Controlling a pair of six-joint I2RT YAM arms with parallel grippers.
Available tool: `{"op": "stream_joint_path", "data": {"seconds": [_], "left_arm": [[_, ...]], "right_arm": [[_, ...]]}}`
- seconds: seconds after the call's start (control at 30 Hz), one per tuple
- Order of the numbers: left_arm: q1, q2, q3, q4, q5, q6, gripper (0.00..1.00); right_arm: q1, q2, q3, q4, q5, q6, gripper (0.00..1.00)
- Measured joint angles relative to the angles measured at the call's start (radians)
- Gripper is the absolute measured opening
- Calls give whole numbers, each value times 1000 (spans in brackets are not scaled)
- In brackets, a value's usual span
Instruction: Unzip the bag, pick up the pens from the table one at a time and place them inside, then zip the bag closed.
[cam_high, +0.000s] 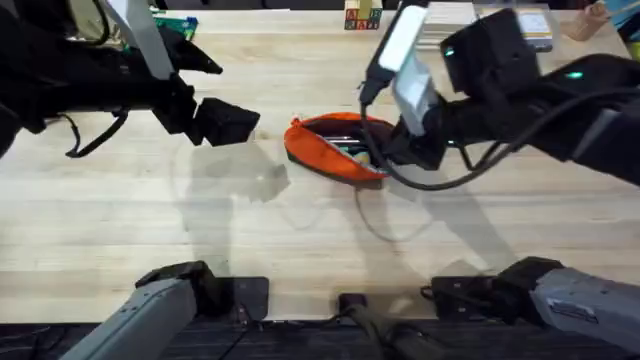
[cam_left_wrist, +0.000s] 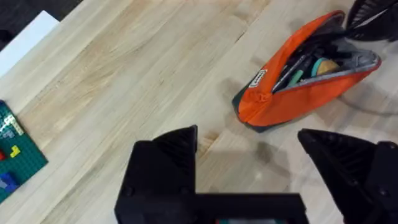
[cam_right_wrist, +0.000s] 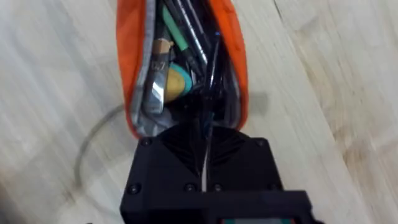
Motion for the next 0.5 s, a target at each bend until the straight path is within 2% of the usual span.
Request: {"op": "stream_joint_path", "data": {"seconds": [0.23,0.5], "left_arm": [[0,0,0,0,0,0,993],[0,0,0,0,0,0,993]], "right_arm": [[110,132,-1,184,0,2,33],[138,196,-2,291,0,22,33]]}}
